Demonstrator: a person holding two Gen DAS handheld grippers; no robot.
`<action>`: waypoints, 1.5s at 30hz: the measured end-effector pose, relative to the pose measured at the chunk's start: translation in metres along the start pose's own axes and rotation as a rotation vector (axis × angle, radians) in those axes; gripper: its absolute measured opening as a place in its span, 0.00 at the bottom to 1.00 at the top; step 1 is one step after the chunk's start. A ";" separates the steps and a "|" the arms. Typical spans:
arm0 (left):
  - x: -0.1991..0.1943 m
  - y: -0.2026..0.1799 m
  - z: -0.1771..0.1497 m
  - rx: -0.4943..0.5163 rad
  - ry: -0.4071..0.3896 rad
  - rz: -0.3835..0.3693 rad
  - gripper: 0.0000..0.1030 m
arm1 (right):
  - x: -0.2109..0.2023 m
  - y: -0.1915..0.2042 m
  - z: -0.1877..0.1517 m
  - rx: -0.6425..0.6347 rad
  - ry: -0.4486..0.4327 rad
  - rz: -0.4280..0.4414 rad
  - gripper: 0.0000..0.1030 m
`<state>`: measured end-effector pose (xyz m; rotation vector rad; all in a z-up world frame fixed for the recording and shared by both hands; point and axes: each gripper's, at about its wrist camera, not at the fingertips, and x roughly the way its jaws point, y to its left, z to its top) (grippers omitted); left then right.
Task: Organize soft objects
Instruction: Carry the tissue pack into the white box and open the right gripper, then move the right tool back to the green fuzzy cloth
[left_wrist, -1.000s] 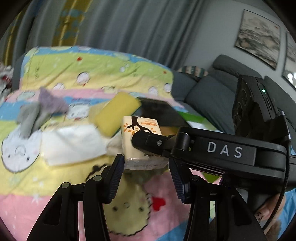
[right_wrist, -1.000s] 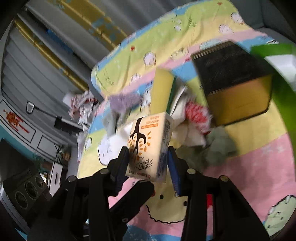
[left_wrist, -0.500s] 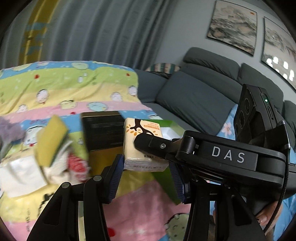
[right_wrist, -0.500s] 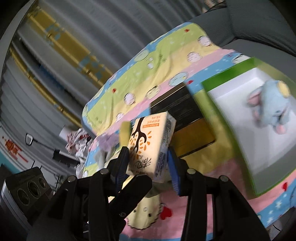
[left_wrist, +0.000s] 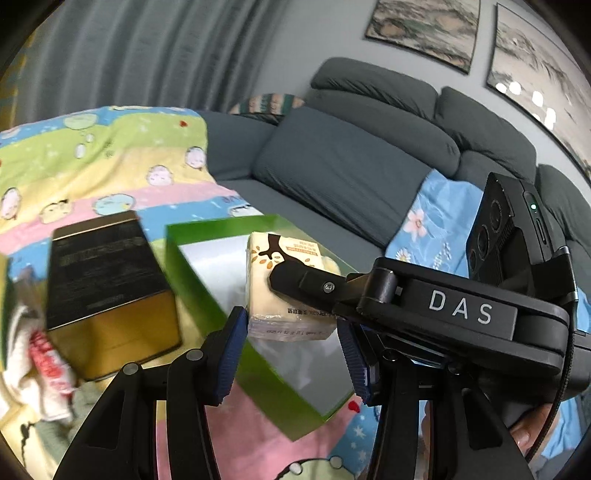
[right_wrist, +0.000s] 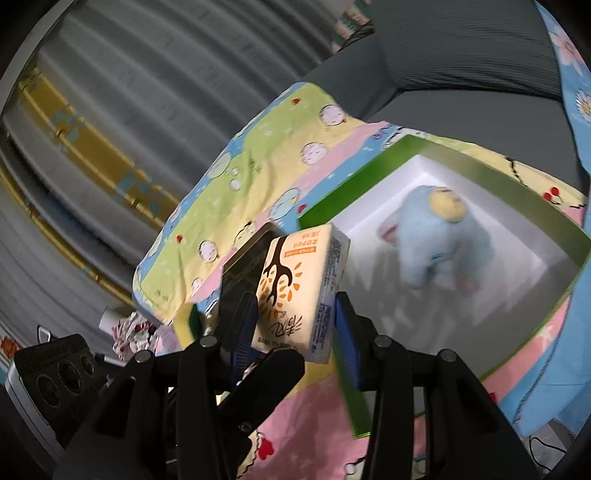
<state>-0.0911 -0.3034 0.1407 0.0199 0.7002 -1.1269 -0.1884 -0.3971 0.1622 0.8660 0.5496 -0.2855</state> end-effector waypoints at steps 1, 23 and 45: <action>0.004 -0.002 0.001 0.003 0.006 -0.006 0.50 | 0.000 -0.004 0.002 0.012 -0.004 0.000 0.41; 0.038 0.005 -0.004 -0.094 0.098 -0.081 0.50 | -0.001 -0.026 0.005 0.060 -0.055 -0.119 0.57; -0.106 0.093 -0.051 -0.332 -0.068 0.183 0.68 | 0.000 0.026 -0.012 -0.109 -0.123 -0.100 0.89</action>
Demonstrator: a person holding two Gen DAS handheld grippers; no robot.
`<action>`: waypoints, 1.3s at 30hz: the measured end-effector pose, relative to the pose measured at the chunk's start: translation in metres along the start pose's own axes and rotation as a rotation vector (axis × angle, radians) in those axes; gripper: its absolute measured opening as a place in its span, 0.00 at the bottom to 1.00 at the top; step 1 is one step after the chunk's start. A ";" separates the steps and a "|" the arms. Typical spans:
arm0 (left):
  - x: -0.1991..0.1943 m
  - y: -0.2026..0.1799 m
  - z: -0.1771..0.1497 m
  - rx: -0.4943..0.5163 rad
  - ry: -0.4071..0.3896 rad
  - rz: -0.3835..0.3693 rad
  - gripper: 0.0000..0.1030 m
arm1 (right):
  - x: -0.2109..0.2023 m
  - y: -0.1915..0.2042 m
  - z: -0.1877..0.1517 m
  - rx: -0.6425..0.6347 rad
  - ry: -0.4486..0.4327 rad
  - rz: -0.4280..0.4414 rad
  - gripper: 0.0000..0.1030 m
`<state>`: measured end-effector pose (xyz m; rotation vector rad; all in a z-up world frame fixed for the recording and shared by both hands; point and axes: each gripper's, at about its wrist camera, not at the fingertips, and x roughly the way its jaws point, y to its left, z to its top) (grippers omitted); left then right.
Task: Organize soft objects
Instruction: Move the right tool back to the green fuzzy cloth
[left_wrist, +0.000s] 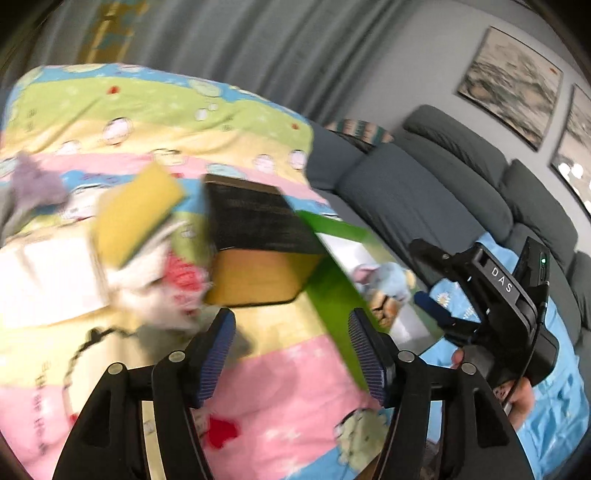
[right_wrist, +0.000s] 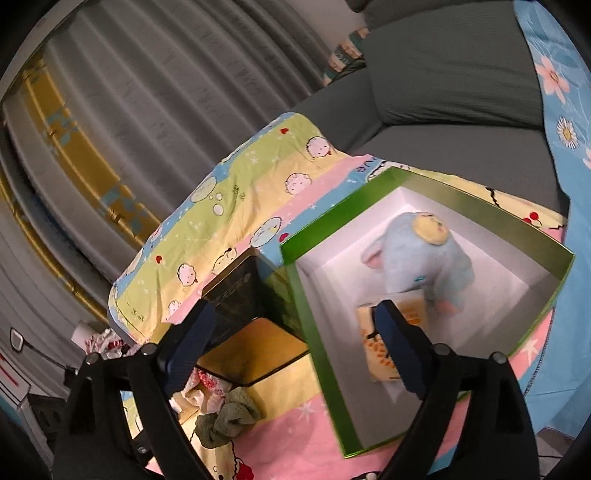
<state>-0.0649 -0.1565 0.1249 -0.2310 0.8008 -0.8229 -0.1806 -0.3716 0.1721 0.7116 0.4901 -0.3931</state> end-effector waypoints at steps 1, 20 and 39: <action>-0.004 0.004 -0.002 -0.004 -0.001 0.013 0.71 | 0.001 0.004 -0.002 -0.011 -0.001 0.001 0.92; -0.094 0.156 -0.046 -0.250 -0.117 0.356 0.77 | 0.020 0.070 -0.052 -0.227 -0.045 0.025 0.99; -0.130 0.164 -0.047 -0.262 -0.174 0.449 0.78 | 0.037 0.116 -0.131 -0.390 -0.009 0.010 0.99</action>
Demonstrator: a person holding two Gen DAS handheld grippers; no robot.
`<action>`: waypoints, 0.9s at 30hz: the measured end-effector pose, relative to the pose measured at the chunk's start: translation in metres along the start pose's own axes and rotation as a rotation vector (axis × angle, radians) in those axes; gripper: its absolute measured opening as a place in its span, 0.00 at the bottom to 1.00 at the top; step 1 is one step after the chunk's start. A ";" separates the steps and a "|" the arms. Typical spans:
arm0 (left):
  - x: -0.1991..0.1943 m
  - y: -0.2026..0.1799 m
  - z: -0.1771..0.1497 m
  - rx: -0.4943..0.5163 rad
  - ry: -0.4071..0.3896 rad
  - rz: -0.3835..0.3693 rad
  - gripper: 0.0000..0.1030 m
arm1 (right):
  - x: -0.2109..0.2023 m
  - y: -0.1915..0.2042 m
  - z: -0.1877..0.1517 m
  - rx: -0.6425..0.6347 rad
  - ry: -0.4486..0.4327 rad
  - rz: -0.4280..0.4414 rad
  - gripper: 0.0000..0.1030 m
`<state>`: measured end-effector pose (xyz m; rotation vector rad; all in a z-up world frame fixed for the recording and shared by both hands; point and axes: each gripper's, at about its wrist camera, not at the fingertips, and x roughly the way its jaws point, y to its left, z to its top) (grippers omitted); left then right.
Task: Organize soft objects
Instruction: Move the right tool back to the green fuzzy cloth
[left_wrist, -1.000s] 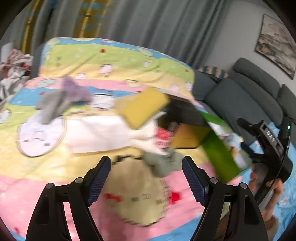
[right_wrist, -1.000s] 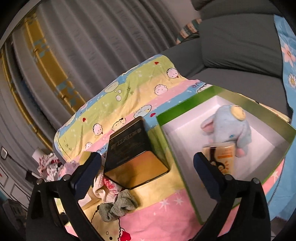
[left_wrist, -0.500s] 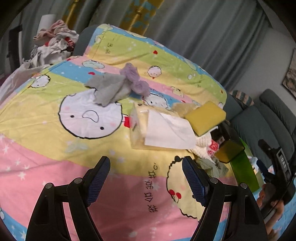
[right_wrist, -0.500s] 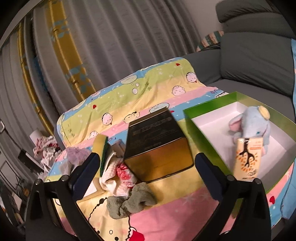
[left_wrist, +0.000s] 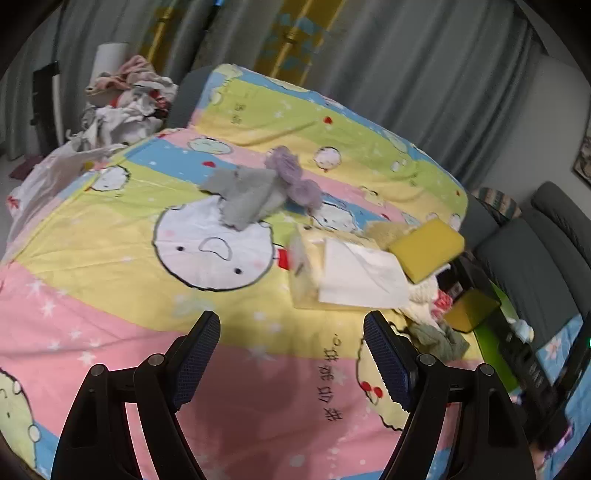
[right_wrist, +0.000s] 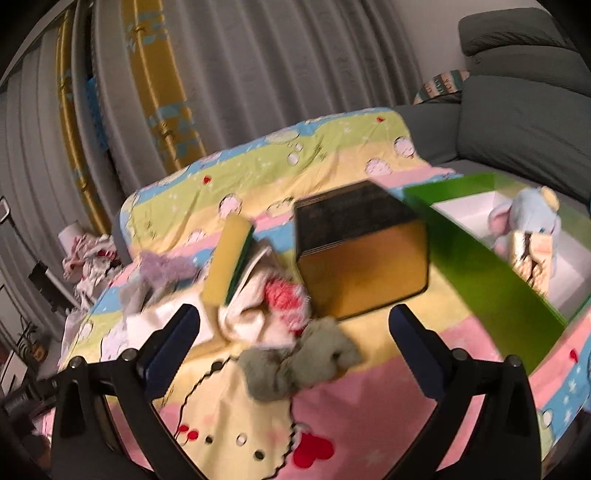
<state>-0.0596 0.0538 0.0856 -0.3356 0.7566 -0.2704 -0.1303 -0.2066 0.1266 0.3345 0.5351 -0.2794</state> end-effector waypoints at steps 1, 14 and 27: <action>-0.001 0.002 0.001 -0.005 -0.004 0.006 0.78 | 0.000 0.003 -0.004 -0.013 0.004 -0.002 0.99; 0.008 0.011 0.001 -0.069 0.085 -0.049 0.78 | 0.012 0.024 -0.022 -0.092 0.058 0.010 0.99; 0.014 0.010 -0.002 -0.051 0.101 -0.018 0.78 | 0.012 0.025 -0.024 -0.084 0.067 0.022 0.99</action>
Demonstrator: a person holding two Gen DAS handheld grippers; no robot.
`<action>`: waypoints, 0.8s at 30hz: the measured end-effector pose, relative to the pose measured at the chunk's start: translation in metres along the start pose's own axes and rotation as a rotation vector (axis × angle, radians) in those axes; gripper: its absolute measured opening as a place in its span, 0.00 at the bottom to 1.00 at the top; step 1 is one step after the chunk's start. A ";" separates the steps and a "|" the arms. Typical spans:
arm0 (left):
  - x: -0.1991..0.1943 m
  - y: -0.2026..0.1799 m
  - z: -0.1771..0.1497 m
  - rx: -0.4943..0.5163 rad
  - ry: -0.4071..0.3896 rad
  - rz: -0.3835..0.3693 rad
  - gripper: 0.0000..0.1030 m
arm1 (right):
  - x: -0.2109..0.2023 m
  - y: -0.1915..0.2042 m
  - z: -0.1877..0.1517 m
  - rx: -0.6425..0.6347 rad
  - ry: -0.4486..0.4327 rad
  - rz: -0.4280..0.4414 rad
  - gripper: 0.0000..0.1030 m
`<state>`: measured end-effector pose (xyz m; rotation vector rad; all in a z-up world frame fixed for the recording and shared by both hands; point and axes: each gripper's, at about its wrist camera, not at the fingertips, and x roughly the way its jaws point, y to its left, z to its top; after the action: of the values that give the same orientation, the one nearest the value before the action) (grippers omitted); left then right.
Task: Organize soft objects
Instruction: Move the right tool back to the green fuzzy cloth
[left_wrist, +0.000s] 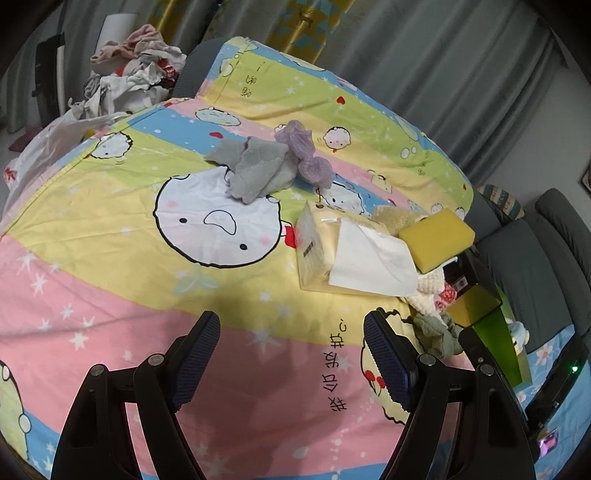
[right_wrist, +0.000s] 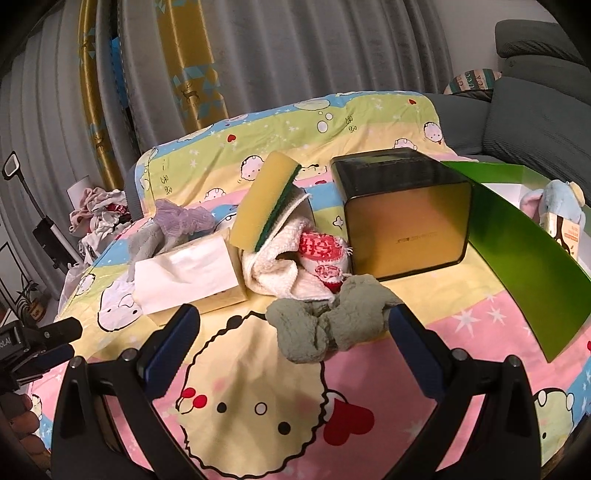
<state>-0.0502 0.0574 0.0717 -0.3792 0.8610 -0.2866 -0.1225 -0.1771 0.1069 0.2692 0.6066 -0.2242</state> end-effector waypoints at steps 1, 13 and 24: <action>0.000 0.000 0.000 0.003 0.000 0.003 0.78 | 0.000 0.000 0.000 0.000 0.001 0.000 0.99; 0.002 0.001 0.001 0.028 0.000 0.082 0.78 | 0.002 -0.005 0.005 0.054 0.064 0.088 0.89; 0.000 0.001 0.001 0.059 0.007 0.116 0.78 | 0.029 -0.005 0.007 0.047 0.189 0.055 0.79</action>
<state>-0.0491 0.0588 0.0721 -0.2721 0.8766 -0.2053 -0.0973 -0.1878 0.0947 0.3543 0.7807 -0.1605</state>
